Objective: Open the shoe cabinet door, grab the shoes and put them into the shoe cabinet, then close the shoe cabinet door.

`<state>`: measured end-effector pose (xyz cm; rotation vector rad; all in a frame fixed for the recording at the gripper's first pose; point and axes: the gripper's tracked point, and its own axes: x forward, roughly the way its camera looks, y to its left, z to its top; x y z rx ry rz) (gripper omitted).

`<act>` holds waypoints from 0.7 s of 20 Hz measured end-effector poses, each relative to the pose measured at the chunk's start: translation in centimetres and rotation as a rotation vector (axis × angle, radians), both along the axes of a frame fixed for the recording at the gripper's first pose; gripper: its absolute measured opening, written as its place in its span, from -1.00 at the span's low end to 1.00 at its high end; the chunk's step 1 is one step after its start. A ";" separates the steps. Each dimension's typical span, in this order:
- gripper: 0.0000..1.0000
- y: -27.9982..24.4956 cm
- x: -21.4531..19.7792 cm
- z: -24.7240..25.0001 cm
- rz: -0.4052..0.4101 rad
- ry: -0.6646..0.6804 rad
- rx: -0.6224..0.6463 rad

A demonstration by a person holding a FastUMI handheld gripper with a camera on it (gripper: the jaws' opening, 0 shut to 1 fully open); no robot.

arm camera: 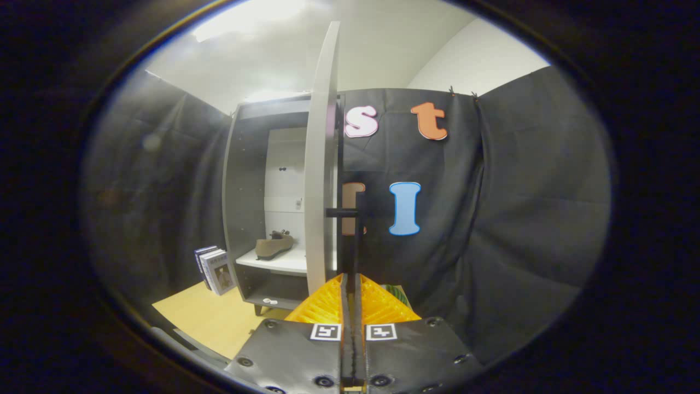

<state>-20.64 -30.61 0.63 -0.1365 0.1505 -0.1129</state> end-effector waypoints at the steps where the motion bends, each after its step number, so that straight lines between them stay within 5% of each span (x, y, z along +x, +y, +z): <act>1: -0.96 0.2 -0.7 0.1 -0.006 -0.006 0.012; 8: -0.95 4.9 -3.1 -1.5 -0.025 -0.013 0.040; 14: -0.95 13.8 -1.0 -7.3 0.085 0.081 0.061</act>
